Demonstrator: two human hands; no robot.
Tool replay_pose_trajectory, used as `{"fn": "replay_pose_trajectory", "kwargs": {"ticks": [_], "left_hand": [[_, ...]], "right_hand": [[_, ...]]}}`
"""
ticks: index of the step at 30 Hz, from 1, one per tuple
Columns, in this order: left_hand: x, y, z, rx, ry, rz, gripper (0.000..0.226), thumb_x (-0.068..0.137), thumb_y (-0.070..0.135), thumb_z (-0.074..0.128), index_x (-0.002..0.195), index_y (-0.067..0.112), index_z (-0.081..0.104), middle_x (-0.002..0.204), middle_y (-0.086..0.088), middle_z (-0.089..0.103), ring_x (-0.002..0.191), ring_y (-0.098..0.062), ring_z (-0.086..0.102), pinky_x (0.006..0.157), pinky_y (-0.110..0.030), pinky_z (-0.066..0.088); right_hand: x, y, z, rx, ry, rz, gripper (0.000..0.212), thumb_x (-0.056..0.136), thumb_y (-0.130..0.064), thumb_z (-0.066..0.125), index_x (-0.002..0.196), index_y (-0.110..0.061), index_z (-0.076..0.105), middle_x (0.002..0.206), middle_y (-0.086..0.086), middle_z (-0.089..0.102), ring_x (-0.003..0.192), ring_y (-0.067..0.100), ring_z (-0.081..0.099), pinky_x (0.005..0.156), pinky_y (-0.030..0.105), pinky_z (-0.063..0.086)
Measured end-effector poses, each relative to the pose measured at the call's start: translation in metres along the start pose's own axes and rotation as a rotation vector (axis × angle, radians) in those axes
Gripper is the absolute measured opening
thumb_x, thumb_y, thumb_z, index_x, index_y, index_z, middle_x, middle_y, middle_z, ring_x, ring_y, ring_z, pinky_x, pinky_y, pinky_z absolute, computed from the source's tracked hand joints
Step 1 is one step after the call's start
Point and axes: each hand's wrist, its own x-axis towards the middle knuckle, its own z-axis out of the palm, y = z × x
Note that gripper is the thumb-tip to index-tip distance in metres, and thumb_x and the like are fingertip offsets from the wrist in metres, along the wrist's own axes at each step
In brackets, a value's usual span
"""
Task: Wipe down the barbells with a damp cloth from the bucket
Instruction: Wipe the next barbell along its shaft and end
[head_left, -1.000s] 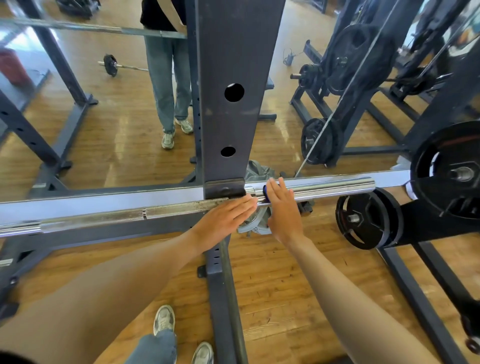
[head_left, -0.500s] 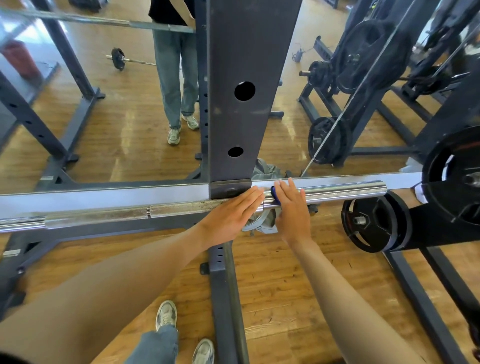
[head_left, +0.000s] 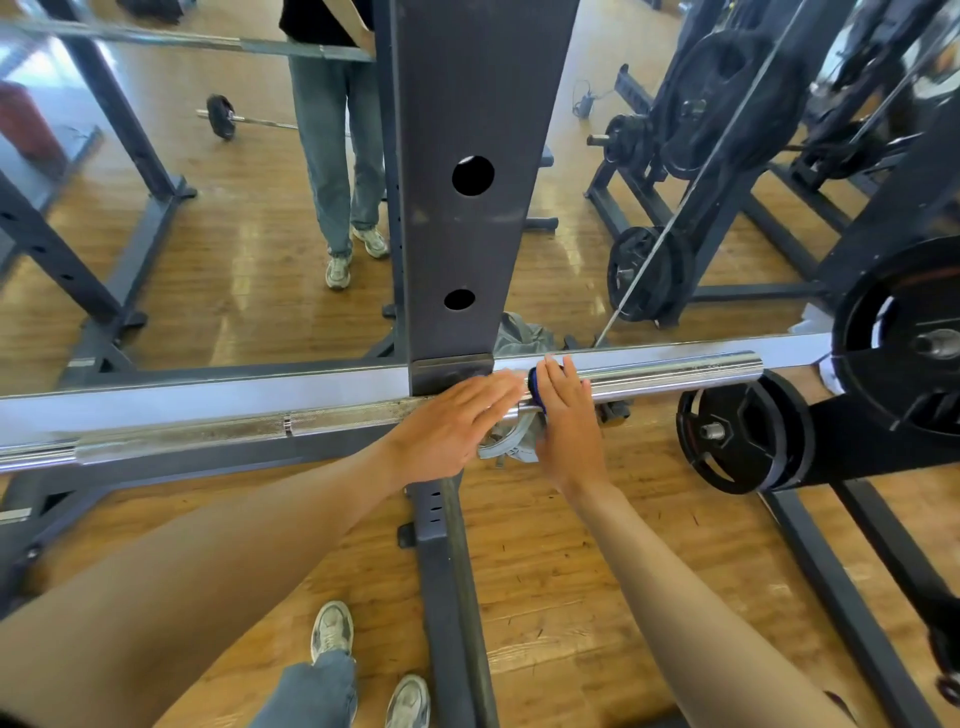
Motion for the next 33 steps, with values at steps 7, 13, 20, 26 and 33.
{"fn": "replay_pose_trajectory", "kwargs": {"ticks": [7,13,20,26,33], "left_hand": [[-0.004,0.002,0.011,0.154,0.039,0.05,0.062,0.102,0.005,0.035,0.158,-0.007,0.012,0.168,-0.021,0.016,0.156,-0.036,0.011,0.128,-0.047,0.001],[-0.01,0.001,0.013,0.004,0.035,0.155,0.072,0.092,-0.011,0.052,0.158,0.004,0.028,0.166,-0.01,0.029,0.154,-0.026,0.026,0.126,-0.039,0.022],[0.003,0.001,0.001,0.023,0.023,-0.01,0.084,0.086,0.009,0.064,0.16,0.002,0.023,0.168,-0.016,0.02,0.155,-0.029,0.013,0.126,-0.038,-0.01],[0.001,0.006,0.011,0.001,0.06,-0.031,0.081,0.088,-0.006,0.057,0.16,0.004,0.023,0.168,-0.011,0.021,0.156,-0.027,0.015,0.125,-0.037,0.003],[-0.003,-0.002,0.009,0.063,0.077,0.225,0.073,0.082,-0.011,0.059,0.151,0.008,0.046,0.16,-0.004,0.042,0.148,-0.02,0.036,0.128,-0.036,0.012]], "right_hand": [[0.003,0.02,-0.006,-0.127,0.078,0.046,0.079,0.083,0.015,0.068,0.154,-0.005,0.038,0.161,0.009,0.036,0.153,0.025,0.023,0.126,0.049,0.015],[-0.012,0.013,0.003,-0.118,0.027,-0.116,0.079,0.09,0.009,0.062,0.159,-0.011,0.03,0.165,0.003,0.028,0.156,0.017,0.014,0.127,0.039,0.007],[-0.006,0.003,0.009,-0.086,0.027,-0.136,0.079,0.085,0.014,0.065,0.155,-0.01,0.038,0.162,0.005,0.035,0.154,0.021,0.021,0.127,0.045,0.011],[0.01,0.009,0.002,-0.125,0.134,0.07,0.062,0.083,0.01,0.067,0.142,-0.006,0.053,0.142,0.008,0.054,0.134,0.027,0.044,0.116,0.048,0.038],[0.001,0.023,-0.014,-0.166,0.166,0.201,0.074,0.081,0.013,0.066,0.15,-0.003,0.043,0.155,0.011,0.043,0.149,0.027,0.031,0.126,0.046,0.016]]}}
